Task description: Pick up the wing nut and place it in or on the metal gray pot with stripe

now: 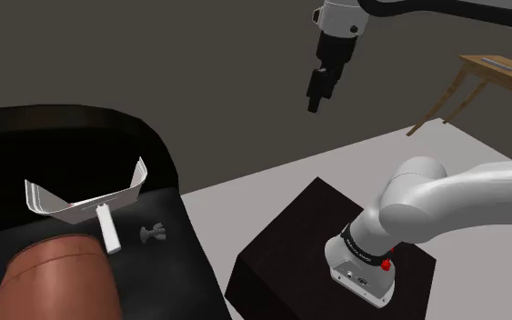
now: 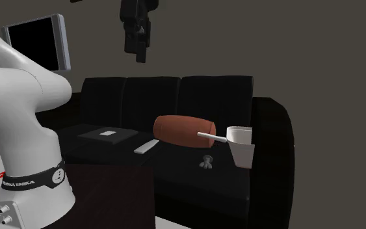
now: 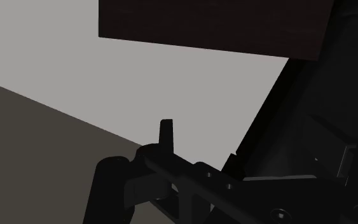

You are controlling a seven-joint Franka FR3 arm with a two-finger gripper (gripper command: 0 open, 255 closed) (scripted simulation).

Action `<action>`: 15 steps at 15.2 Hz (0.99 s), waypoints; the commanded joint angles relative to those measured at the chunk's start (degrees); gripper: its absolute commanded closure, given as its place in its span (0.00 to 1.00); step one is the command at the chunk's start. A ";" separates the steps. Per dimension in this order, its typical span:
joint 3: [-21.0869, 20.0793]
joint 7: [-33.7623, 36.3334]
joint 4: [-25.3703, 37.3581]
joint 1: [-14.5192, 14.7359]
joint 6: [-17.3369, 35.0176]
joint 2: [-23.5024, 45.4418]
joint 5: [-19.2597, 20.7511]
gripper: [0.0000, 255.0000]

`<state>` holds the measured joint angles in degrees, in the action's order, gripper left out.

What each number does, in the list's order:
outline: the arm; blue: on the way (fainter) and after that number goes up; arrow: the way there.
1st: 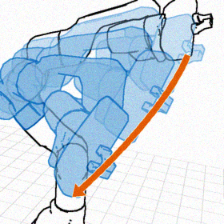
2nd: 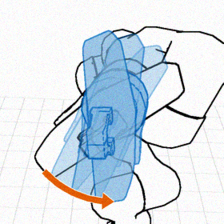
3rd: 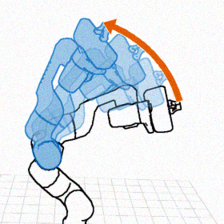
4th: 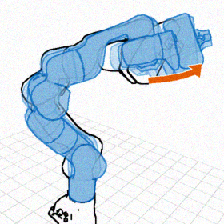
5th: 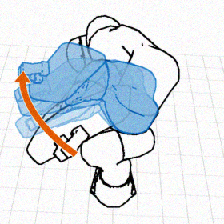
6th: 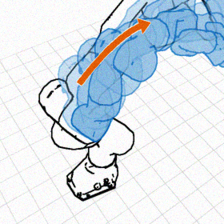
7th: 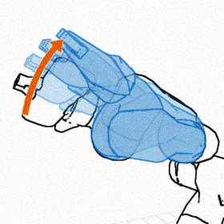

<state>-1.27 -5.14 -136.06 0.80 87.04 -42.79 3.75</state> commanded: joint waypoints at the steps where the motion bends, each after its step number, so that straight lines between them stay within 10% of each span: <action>1: 0.00 0.00 0.00 0.00 0.00 0.00 0.00 0.00; 15: -12.15 10.91 -12.28 5.74 27.53 10.82 -4.95 0.00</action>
<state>-12.18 4.56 -148.66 6.15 112.56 -33.88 -0.96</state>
